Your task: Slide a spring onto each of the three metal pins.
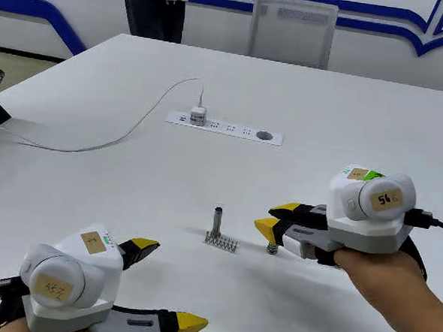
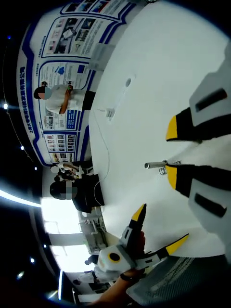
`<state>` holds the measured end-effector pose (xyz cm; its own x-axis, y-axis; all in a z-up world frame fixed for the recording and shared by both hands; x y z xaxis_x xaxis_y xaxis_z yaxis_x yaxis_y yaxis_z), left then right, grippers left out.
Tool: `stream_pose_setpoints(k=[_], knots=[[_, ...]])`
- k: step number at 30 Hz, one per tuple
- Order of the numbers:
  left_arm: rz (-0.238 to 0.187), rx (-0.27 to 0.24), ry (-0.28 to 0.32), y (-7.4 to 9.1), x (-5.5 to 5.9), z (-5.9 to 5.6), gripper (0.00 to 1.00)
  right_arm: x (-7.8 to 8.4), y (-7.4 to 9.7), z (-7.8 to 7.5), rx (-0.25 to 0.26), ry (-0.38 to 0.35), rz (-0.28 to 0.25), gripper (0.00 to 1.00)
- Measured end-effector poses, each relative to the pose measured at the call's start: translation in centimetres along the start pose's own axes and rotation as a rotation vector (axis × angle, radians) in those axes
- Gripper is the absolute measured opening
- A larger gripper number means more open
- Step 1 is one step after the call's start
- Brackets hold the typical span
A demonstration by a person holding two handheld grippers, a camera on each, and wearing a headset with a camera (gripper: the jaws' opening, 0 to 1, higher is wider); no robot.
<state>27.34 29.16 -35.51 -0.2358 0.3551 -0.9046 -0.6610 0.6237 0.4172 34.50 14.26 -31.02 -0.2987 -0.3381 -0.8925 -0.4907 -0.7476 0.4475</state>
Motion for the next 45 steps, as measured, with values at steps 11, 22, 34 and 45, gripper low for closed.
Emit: stream_pose_setpoints(k=[11,22,34,45], knots=[[0.0,-0.001,0.0,0.0,-0.1,0.0,0.81,1.2,-2.0,0.9,-0.047,0.001,0.049,0.19],[0.005,-0.001,-0.001,0.1,0.1,0.1,0.81,2.7,-3.9,1.5,-0.076,-0.001,0.102,0.19],[0.01,-0.009,0.0,0.1,0.2,0.4,0.8,3.9,-5.3,1.2,-0.085,0.008,0.161,0.17],[0.014,-0.016,0.004,0.2,0.4,0.5,0.8,4.3,-6.0,1.3,-0.1,0.018,0.185,0.16]])
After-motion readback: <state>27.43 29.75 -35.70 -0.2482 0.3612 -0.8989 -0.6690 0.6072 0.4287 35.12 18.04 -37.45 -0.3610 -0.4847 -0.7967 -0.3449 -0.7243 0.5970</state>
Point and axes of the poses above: the centre of the closed fingertips' face, and the gripper's own axes: y roughly backward along the fingers, z roughly to its left, x roughly out of its underside, the point moved 4 cm from there along y, roughly backward along the fingers, and after that the axes turned 10 degrees about -x, right-handed, at the moved point
